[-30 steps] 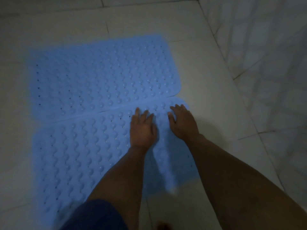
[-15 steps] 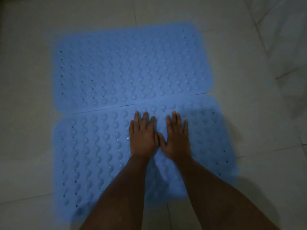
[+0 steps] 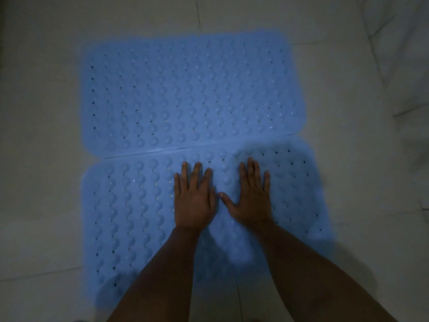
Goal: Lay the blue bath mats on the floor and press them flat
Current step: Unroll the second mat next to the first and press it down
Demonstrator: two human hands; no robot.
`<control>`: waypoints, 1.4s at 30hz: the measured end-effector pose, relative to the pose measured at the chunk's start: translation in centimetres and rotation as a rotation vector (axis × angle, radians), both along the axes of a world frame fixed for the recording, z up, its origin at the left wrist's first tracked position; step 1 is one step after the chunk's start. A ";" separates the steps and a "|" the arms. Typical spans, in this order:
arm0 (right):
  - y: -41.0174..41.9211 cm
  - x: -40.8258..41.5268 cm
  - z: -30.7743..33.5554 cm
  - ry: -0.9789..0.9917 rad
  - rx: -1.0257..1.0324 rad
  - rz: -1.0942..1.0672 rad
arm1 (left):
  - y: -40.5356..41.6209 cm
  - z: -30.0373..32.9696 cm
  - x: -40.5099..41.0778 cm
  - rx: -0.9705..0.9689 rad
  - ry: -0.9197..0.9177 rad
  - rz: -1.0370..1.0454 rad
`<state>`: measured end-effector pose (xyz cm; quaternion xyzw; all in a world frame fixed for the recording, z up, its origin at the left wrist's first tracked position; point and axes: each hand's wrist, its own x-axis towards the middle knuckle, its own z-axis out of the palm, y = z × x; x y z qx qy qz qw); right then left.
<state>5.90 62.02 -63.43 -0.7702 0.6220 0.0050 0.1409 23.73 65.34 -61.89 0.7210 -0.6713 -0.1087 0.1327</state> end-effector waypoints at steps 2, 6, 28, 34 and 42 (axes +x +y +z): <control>-0.2 -0.3 0.5 -0.029 0.116 0.016 | 0.5 0.8 0.2 0.013 -0.018 -0.010; -3.8 -1.6 4.6 -0.126 0.472 0.030 | 1.0 3.1 0.0 0.029 -0.047 -0.080; -5.8 -5.0 2.1 -0.210 -0.052 -0.142 | -1.3 -2.5 -7.3 0.168 -0.085 -0.252; -4.5 -4.7 3.3 -0.119 -0.107 -0.091 | -1.4 -1.5 -7.0 0.229 -0.018 -0.271; -4.3 1.5 10.9 -0.202 0.104 -0.105 | -1.5 3.6 0.9 0.136 0.162 -0.106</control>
